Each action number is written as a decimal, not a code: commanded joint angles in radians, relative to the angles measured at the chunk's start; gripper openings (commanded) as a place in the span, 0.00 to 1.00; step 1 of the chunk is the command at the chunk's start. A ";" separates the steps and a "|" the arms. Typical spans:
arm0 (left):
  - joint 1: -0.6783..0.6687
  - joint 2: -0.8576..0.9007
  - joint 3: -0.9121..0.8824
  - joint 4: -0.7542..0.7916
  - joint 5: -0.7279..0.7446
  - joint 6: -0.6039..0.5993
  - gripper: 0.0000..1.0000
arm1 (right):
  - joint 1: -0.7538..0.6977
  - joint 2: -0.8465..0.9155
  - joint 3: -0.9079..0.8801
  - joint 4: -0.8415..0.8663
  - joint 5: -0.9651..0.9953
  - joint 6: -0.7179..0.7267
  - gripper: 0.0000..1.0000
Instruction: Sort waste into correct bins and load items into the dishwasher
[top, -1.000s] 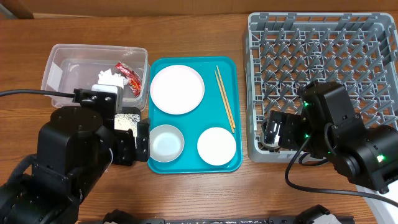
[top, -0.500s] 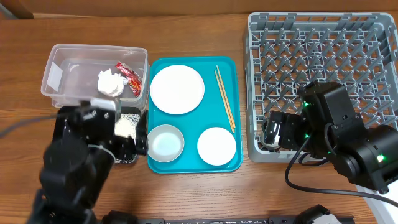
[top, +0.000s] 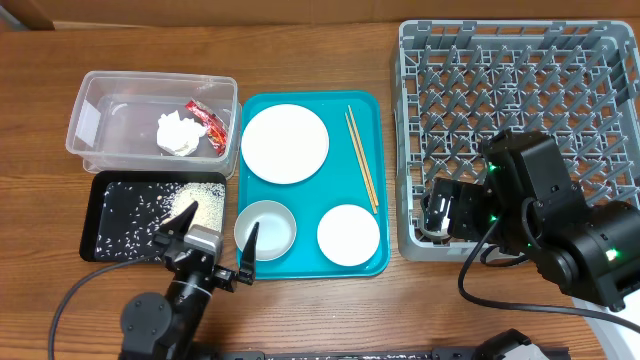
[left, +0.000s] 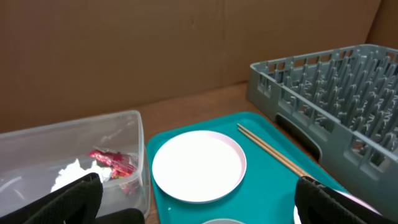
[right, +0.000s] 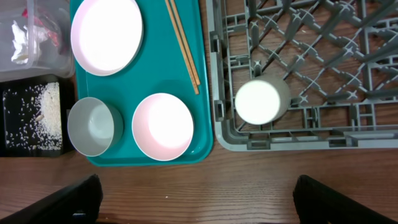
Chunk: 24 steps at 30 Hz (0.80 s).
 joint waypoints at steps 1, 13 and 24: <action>0.006 -0.086 -0.117 0.025 0.020 0.015 1.00 | -0.002 -0.003 0.010 0.003 -0.002 0.000 1.00; 0.005 -0.141 -0.302 0.135 0.020 0.008 1.00 | -0.002 -0.003 0.010 0.003 -0.001 0.000 1.00; 0.005 -0.140 -0.302 0.135 0.019 0.008 1.00 | -0.002 -0.003 0.010 0.003 -0.001 0.000 1.00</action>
